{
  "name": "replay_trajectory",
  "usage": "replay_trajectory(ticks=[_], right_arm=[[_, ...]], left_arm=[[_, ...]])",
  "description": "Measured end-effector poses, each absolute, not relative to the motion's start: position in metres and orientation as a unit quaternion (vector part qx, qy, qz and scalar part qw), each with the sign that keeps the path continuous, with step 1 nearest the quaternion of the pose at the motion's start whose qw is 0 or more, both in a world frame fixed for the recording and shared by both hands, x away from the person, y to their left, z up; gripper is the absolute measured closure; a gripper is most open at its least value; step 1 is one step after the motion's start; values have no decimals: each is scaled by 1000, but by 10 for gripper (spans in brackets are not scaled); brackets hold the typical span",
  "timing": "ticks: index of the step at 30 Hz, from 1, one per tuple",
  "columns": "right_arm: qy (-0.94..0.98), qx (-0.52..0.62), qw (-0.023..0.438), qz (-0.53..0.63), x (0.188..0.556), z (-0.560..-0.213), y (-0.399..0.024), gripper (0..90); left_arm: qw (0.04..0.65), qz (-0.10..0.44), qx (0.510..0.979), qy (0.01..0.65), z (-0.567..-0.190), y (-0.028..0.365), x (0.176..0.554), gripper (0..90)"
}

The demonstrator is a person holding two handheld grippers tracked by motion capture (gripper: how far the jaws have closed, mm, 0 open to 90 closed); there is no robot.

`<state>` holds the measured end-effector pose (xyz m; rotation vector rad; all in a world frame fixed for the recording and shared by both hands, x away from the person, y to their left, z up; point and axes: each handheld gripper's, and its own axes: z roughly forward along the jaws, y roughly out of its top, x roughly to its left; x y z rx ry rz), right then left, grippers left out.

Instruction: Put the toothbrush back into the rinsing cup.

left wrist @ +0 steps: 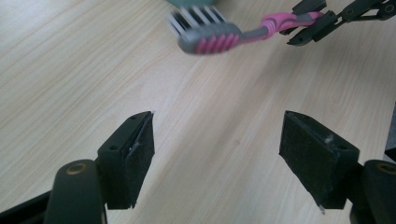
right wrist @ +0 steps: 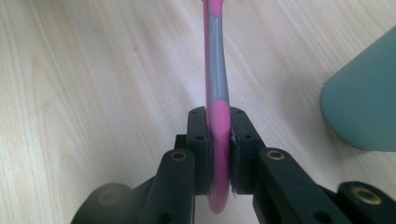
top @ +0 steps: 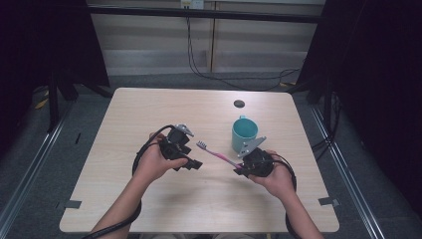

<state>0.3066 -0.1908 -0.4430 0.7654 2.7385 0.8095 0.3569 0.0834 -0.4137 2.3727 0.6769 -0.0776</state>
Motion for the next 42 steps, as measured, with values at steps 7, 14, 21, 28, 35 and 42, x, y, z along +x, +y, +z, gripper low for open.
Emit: replay_trajectory(ticks=[7,14,21,28,35,42], right_arm=[[902,302,85,296,308,-441,-194,812],[888,321,76,320,309,-440,-193,812],[881,326,74,335,310,-439,-190,812],[869,340,66,355,310,-441,-189,812],[862,345,66,365,310,-439,-190,812],[859,346,59,372,311,-441,-188,812]], left_arm=[[351,-29,899,262,-417,79,354,265],[379,-27,885,267,-417,71,352,255],[397,-33,876,271,-416,67,351,247],[420,-37,862,282,-416,61,350,236],[426,-35,858,284,-416,57,350,233],[437,-40,852,287,-417,51,350,238]])
